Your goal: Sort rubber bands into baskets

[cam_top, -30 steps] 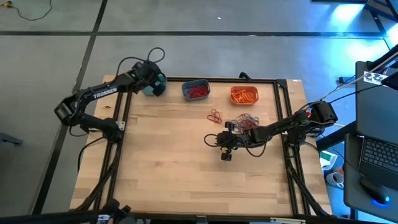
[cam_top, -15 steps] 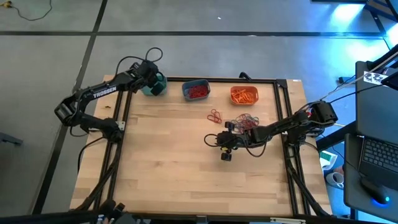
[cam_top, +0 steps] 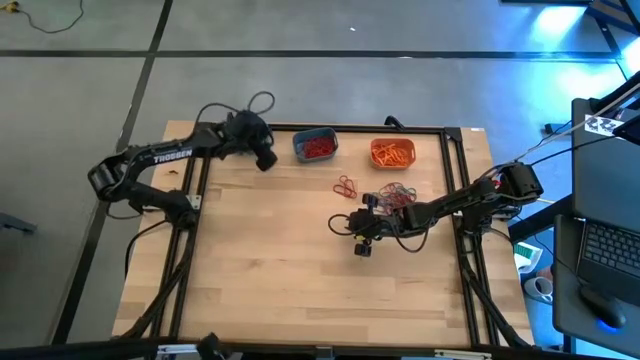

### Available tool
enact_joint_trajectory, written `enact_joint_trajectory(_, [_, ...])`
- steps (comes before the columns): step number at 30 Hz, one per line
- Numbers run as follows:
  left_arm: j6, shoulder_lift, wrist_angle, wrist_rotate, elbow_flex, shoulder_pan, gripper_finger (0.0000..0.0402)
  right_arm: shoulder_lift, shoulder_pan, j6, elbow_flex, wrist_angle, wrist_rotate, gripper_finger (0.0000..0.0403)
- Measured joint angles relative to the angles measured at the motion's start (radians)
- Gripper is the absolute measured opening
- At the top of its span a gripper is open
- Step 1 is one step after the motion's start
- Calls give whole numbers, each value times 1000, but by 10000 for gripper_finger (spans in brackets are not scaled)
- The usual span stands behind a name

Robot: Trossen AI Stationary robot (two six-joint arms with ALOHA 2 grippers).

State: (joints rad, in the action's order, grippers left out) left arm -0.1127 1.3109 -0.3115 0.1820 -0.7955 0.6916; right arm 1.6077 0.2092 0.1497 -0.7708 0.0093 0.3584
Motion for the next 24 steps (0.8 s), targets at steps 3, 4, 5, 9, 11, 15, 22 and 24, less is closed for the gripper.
enact_joint_trajectory(3, [3, 0, 121, -33, 65, -73, 138, 0, 0, 0, 0, 0, -1, 111])
enact_joint_trajectory(4, [3, 0, 154, -46, 83, -101, 138, 0, 0, 0, 0, -1, -1, 111])
enact_joint_trajectory(5, [2, 0, 195, -60, 101, -130, 138, 0, 0, 0, 0, -3, -1, 111])
enact_joint_trajectory(9, [-24, 0, 313, -103, 145, -256, 138, 0, 0, 3, 0, 6, -2, 111])
enact_joint_trajectory(11, [-26, 0, 326, -106, 149, -317, 138, 0, 0, 0, 1, 47, -2, 111])
enact_joint_trajectory(15, [-27, 0, 325, -106, 149, -417, 138, 0, 0, 16, 0, 100, -4, 111])
enact_joint_trajectory(22, [-62, 0, 320, -104, 149, -495, 138, 0, -44, 53, -56, -56, 16, 168])
enact_joint_trajectory(24, [-62, 0, 320, -103, 149, -496, 138, 0, -88, 56, -64, -64, 22, 192])
